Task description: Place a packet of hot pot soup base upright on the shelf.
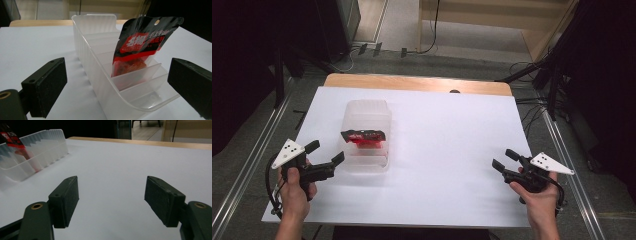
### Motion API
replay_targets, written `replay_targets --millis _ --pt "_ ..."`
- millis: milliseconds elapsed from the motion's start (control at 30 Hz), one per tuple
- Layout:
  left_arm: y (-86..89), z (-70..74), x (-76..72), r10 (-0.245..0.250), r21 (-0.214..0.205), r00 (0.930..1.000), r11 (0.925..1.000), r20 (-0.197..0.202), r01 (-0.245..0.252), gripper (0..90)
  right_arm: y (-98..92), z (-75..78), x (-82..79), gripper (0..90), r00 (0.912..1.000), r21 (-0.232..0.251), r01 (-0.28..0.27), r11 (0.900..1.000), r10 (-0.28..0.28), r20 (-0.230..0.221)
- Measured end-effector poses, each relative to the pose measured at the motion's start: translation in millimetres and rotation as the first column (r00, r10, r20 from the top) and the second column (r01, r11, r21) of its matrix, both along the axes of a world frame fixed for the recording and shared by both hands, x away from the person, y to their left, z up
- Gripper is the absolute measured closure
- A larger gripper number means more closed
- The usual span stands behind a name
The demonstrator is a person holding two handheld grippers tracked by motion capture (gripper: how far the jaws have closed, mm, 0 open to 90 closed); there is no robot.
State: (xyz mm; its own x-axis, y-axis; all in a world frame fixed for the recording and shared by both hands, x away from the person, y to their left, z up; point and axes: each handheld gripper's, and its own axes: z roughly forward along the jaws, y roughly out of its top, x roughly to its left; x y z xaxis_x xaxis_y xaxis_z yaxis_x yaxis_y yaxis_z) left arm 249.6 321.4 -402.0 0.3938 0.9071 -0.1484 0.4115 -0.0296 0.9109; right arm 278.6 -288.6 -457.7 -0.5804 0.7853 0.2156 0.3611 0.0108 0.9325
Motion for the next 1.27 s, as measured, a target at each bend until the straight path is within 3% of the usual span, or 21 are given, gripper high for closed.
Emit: replay_targets --millis 833,1033,1267 --pt "10.8 -2.8 0.8 0.019 -0.009 0.9998 0.9998 -0.007 -0.019 2.9 -53.0 -16.6 -30.1 31.3 0.9916 0.011 0.128 0.9917 -0.128 -0.02" --pt "9.5 -4.7 1.7 0.019 0.002 0.9998 0.9998 -0.012 -0.019 2.9 -59.2 -20.2 -28.7 31.9 0.9902 0.037 0.138 0.9897 -0.137 -0.025" --pt "10.0 -6.9 2.8 0.024 0.007 0.9995 0.9997 -0.02 -0.024 2.9 -57.4 -24.3 -24.6 32.0 0.9912 0.035 0.129 0.9911 -0.127 -0.036"
